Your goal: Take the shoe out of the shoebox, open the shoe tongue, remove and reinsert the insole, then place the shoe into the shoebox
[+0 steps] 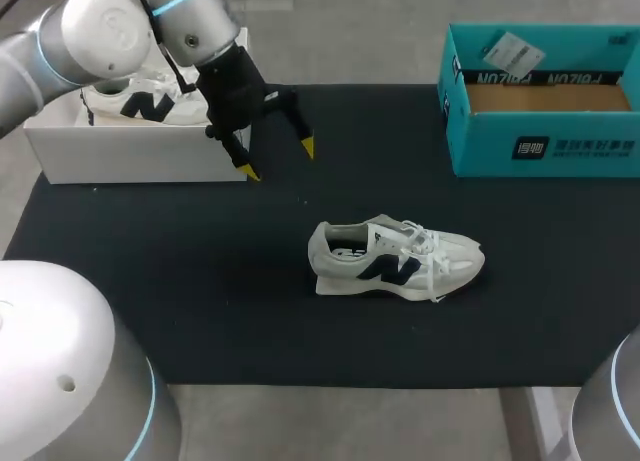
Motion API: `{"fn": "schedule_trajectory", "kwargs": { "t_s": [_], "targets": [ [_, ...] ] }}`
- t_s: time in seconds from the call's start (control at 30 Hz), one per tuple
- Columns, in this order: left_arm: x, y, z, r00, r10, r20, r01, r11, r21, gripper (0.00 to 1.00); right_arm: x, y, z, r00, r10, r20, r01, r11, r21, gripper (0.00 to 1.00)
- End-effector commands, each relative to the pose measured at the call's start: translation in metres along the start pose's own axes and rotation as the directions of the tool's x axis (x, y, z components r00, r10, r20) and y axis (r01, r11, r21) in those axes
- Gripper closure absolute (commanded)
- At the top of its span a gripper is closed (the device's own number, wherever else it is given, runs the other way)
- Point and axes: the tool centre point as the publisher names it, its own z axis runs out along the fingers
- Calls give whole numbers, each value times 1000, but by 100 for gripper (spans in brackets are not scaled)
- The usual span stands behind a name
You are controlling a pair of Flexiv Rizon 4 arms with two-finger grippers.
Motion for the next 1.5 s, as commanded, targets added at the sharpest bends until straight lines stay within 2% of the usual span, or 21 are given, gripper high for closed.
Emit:
{"fn": "schedule_trajectory", "kwargs": {
  "t_s": [0.03,0.77,0.8,0.87,0.93,0.97,1.03,1.07,1.1,1.13,1.17,1.3,1.33,1.37,1.4,1.5],
  "targets": [
    [1,-2,0,1000,1,2,-1,1000,-5,0,0,0,1,1000,2,2,-2,1000,0,0],
    [1,-2,0,1000,1,2,-1,1000,-5,0,0,0,1,1000,2,2,-2,1000,0,0],
    [0,-2,2,993,-121,12,122,992,-32,0,0,0,1,1000,2,2,-2,1000,0,0],
    [3,-3,1,945,-322,61,326,942,-78,0,0,0,1,1000,2,2,-2,1000,0,0],
    [5,-6,-1,873,-478,99,486,870,-78,0,0,0,1,1000,2,2,-2,1000,0,0],
    [5,-10,-2,850,-513,119,524,846,-98,0,0,0,1,1000,2,2,-2,1000,0,0],
    [6,-13,-2,748,-646,154,661,747,-79,0,0,0,1,1000,2,2,-2,1000,0,0],
    [7,-15,-3,719,-674,173,693,714,-99,0,0,0,1,1000,2,2,-2,1000,0,0],
    [7,-17,-4,651,-735,190,757,646,-94,0,0,0,1,1000,2,2,-2,1000,0,0],
    [9,-18,-6,608,-763,219,788,614,-48,0,0,0,1,1000,2,2,-2,1000,0,0],
    [10,-21,-7,545,-807,226,835,546,-64,0,0,0,1,1000,2,2,-2,1000,0,0],
    [16,-30,-9,317,-913,256,943,333,22,0,0,0,1,1000,2,2,-2,1000,0,0],
    [18,-32,-10,241,-937,254,965,259,40,0,0,0,1,1000,2,2,-2,1000,0,0],
    [18,-35,-11,241,-940,240,965,259,45,0,0,0,1,1000,2,2,-2,1000,0,0],
    [11,-39,-12,341,-912,227,936,352,8,0,0,0,1,1000,2,2,-2,1000,0,0],
    [11,-39,-12,341,-912,227,936,352,8,0,0,0,1,1000,2,2,-2,1000,0,0]
  ]
}}
